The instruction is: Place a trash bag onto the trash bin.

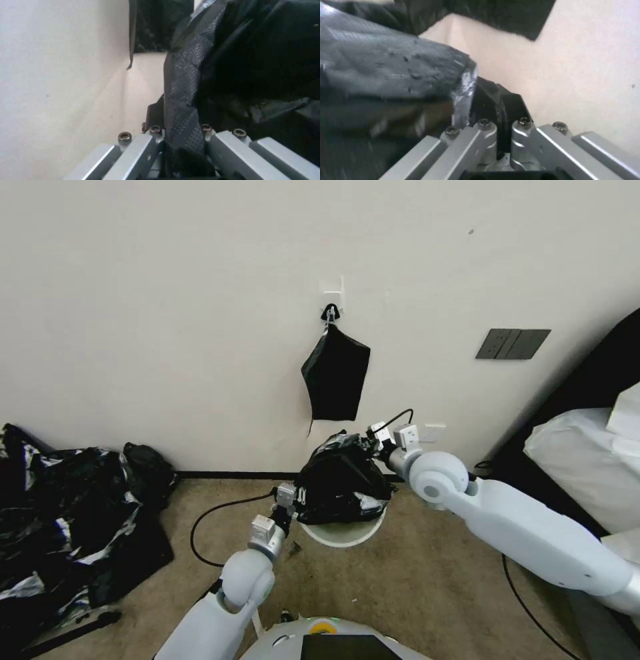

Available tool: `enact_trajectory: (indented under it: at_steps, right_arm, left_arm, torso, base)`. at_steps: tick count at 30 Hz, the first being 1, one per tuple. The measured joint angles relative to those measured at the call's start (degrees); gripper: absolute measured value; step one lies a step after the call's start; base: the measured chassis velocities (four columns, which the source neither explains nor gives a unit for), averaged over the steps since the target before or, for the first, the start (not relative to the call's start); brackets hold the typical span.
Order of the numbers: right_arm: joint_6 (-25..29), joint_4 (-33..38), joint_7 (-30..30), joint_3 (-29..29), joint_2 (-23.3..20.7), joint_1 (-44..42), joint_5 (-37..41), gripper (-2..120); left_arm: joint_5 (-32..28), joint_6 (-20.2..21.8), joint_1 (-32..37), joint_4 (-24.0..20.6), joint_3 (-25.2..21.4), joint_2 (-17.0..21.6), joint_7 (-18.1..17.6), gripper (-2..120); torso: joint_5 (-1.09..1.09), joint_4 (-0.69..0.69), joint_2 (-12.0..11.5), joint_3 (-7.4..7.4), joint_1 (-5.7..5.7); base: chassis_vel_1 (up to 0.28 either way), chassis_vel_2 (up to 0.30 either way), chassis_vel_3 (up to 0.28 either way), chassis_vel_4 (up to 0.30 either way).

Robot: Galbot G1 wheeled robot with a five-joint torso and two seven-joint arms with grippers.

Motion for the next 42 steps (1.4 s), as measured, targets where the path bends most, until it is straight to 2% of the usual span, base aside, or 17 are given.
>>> enact_trajectory:
  at_steps: [5, 8, 18, 20, 21, 22, 24, 25, 28, 29, 33, 34, 37, 38, 41, 42]
  right_arm:
    - [0.6, 0.9, -1.2, 1.0, -1.8, -2.0, 1.1, 0]
    - [1.8, 1.7, -1.7, 2.0, -3.5, -3.8, 1.6, 5]
    - [4.8, 1.6, -4.5, 2.7, -5.2, -5.4, 0.0, 7]
    - [7.2, 2.0, -4.5, 3.0, -5.5, -5.4, -0.5, 17]
    - [8.3, 2.1, -4.5, 3.0, -5.5, -5.4, -0.7, 22]
    - [8.3, 2.1, -4.5, 3.0, -5.5, -5.4, -0.7, 22]
    - [10.3, 2.2, -4.6, 3.1, -5.2, -4.6, -1.6, 32]
    - [10.3, 2.2, -4.6, 3.1, -5.2, -4.6, -1.6, 32]
    - [10.0, 1.9, -5.3, 3.0, -5.0, -3.9, -1.1, 46]
    - [10.0, 1.9, -5.3, 3.0, -5.0, -3.9, -1.1, 46]
    - [10.7, 1.7, -5.7, 4.3, -5.7, -4.4, 0.7, 67]
    - [10.7, 1.7, -5.7, 4.3, -5.7, -4.4, 0.7, 67]
    - [10.8, 1.9, -5.7, 5.0, -6.3, -4.5, 1.7, 80]
    - [10.8, 1.9, -5.7, 5.0, -6.3, -4.5, 1.7, 80]
    - [10.7, 1.8, -5.6, 6.5, -6.6, -4.2, 4.0, 95]
    - [10.7, 1.8, -5.6, 6.5, -6.6, -4.2, 4.0, 95]
  left_arm:
    - [-3.2, -2.3, -0.5, 1.3, -0.9, -0.8, 0.8, 2]
    - [-7.0, -3.9, -0.9, 2.1, -1.3, -1.5, 1.4, 2]
    - [-17.1, -5.0, -1.0, 2.8, -2.3, -2.2, 3.1, 2]
    - [-17.6, -5.0, -1.0, 3.1, -2.8, -2.3, 3.4, 2]
    - [-17.5, -5.0, -1.0, 3.2, -2.9, -2.2, 3.5, 2]
    - [-17.5, -5.0, -1.0, 3.2, -2.9, -2.2, 3.5, 2]
    - [-13.4, -5.1, -1.0, 4.0, -2.8, -2.2, 5.2, 1]
    - [-13.4, -5.1, -1.0, 4.0, -2.8, -2.2, 5.2, 1]
    - [-7.8, -5.9, -1.0, 5.2, -2.2, -2.2, 7.9, 1]
    - [-7.8, -5.9, -1.0, 5.2, -2.2, -2.2, 7.9, 1]
    - [-7.1, -6.1, -0.9, 5.6, -2.3, -2.1, 8.7, 1]
    - [-7.1, -6.1, -0.9, 5.6, -2.3, -2.1, 8.7, 1]
    - [-7.9, -6.1, -0.7, 5.9, -2.7, -2.1, 8.9, 1]
    - [-7.9, -6.1, -0.7, 5.9, -2.7, -2.1, 8.9, 1]
    - [-8.4, -6.2, -0.6, 6.4, -3.1, -2.1, 8.8, 1]
    - [-8.4, -6.2, -0.6, 6.4, -3.1, -2.1, 8.8, 1]
  torso:
    - [0.0, 0.0, 0.0, 0.0, 0.0]
    - [-0.01, 0.0, 0.0, 0.0, 0.0]
    - [0.01, 0.02, 0.0, 0.0, 0.0]
    - [-0.01, -0.02, 0.0, 0.0, -0.01]
    - [0.0, 0.0, 0.0, 0.0, 0.0]
    - [0.0, 0.0, 0.0, 0.0, 0.0]
    - [-0.02, 0.01, 0.0, 0.0, 0.0]
    - [-0.02, 0.01, 0.0, 0.0, 0.0]
    - [-0.01, 0.01, 0.0, 0.0, 0.0]
    - [-0.01, 0.01, 0.0, 0.0, 0.0]
    - [-0.01, -0.01, 0.0, 0.0, 0.0]
    - [-0.01, -0.01, 0.0, 0.0, 0.0]
    - [0.0, 0.01, 0.0, 0.0, 0.0]
    - [0.0, 0.01, 0.0, 0.0, 0.0]
    - [0.0, 0.01, 0.0, 0.0, 0.0]
    - [0.0, 0.01, 0.0, 0.0, 0.0]
  base:
    - [0.0, 0.0, 0.0, 0.0]
    - [0.0, 0.0, 0.0, 0.0]
    - [0.0, 0.0, 0.0, 0.0]
    - [0.0, 0.0, 0.0, 0.0]
    - [0.0, 0.0, 0.0, 0.0]
    - [0.0, 0.0, 0.0, 0.0]
    - [0.0, 0.0, 0.0, 0.0]
    - [0.0, 0.0, 0.0, 0.0]
    - [0.0, 0.0, 0.0, 0.0]
    - [0.0, 0.0, 0.0, 0.0]
    - [0.0, 0.0, 0.0, 0.0]
    - [0.0, 0.0, 0.0, 0.0]
    - [0.0, 0.0, 0.0, 0.0]
    - [0.0, 0.0, 0.0, 0.0]
    - [0.0, 0.0, 0.0, 0.0]
    - [0.0, 0.0, 0.0, 0.0]
